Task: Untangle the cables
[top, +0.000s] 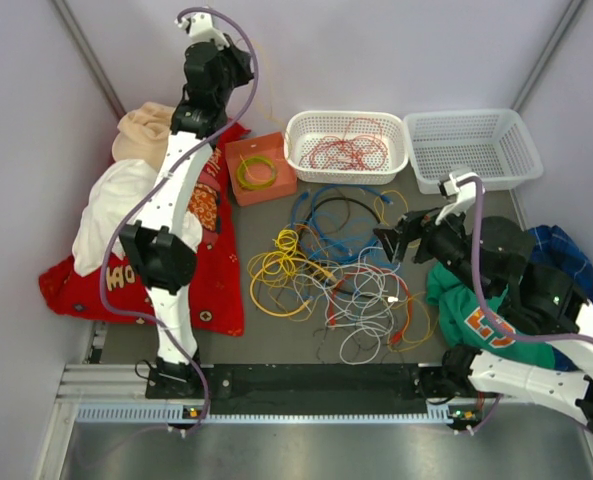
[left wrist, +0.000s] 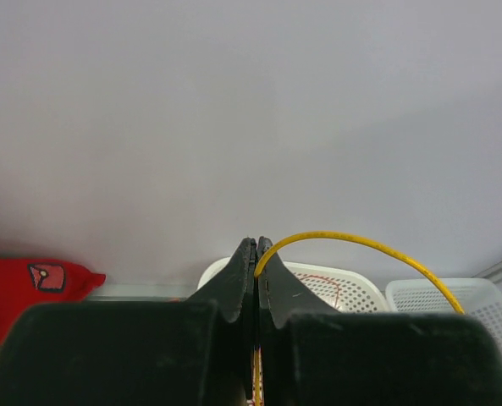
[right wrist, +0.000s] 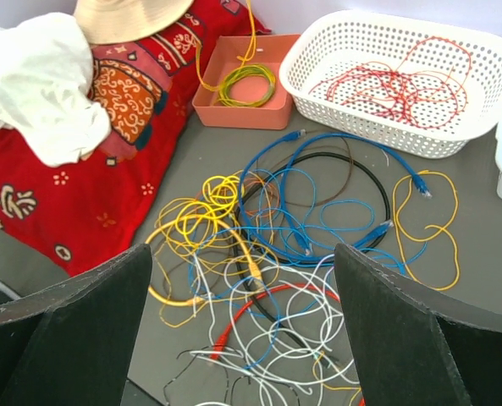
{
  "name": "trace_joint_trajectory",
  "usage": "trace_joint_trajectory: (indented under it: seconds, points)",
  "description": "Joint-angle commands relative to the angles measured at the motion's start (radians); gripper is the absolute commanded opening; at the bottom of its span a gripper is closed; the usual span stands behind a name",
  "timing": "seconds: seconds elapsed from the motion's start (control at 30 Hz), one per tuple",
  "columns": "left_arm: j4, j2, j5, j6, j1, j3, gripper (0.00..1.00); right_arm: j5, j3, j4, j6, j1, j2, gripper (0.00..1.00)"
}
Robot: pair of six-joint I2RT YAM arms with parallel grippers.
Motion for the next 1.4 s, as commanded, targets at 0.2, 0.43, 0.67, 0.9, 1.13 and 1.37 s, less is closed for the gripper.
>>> trace_joint_trajectory:
  seconds: [0.2,0.43,0.67,0.9,1.13,1.37]
  points:
    - [0.05,0.181,-0.064,0.011,0.057,0.05,0.0,0.009,-0.032,0.055,-0.028,-0.024,0.066,0.88]
    - [0.051,0.219,-0.136,-0.039,0.1,0.035,0.0,-0.028,-0.054,0.073,-0.003,-0.06,0.093,0.88]
    - [0.134,0.213,-0.179,-0.027,0.103,0.053,0.0,-0.037,-0.057,0.076,0.006,-0.07,0.101,0.88]
    - [0.168,0.222,-0.18,0.0,0.102,0.087,0.0,-0.057,-0.086,0.095,0.022,-0.083,0.101,0.88]
    - [0.17,0.267,-0.188,0.039,0.103,0.001,0.0,-0.079,-0.074,0.084,0.028,-0.086,0.107,0.88]
    - [0.17,0.236,-0.082,0.002,0.097,-0.158,0.2,-0.083,-0.086,0.096,0.026,-0.098,0.128,0.88]
